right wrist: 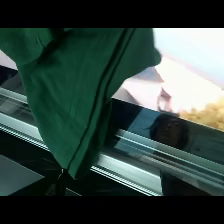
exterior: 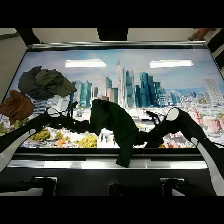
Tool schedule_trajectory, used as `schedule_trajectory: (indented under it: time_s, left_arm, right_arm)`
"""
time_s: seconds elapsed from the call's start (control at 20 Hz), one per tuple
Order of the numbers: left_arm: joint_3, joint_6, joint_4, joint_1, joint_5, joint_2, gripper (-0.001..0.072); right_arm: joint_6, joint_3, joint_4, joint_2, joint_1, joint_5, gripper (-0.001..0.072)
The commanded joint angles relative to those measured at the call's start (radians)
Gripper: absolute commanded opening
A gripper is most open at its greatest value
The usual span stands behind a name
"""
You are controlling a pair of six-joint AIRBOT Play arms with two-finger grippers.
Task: Fold the shirts.
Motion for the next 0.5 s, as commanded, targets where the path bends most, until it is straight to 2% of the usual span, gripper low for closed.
schedule_trajectory:
  time_s: [0.0,0.05,0.2,0.25,0.35,0.45]
  left_arm:
    - [-0.004,-0.016,-0.031,-0.007,0.059,-0.014,0.0053]
    - [-0.002,-0.002,-0.03,-0.003,0.047,-0.012,0.0032]
    - [0.0,0.011,-0.024,-0.002,0.033,0.013,0.0031]
    - [0.0,0.013,-0.023,-0.002,0.034,0.026,0.0031]
    - [0.003,0.015,-0.019,0.001,0.034,0.07,0.0031]
    - [0.029,0.063,-0.006,0.019,0.034,0.16,0.003]
  right_arm:
    - [-0.002,-0.077,0.061,-0.011,0.093,-0.134,0.0692]
    - [-0.002,-0.093,0.086,-0.026,0.116,-0.16,0.0692]
    - [-0.002,-0.104,0.167,-0.09,0.196,-0.211,0.0668]
    - [-0.002,-0.104,0.195,-0.107,0.228,-0.24,0.0602]
    - [-0.008,-0.094,0.223,-0.109,0.254,-0.256,0.0055]
    - [-0.01,-0.038,0.206,-0.052,0.215,-0.211,0.0041]
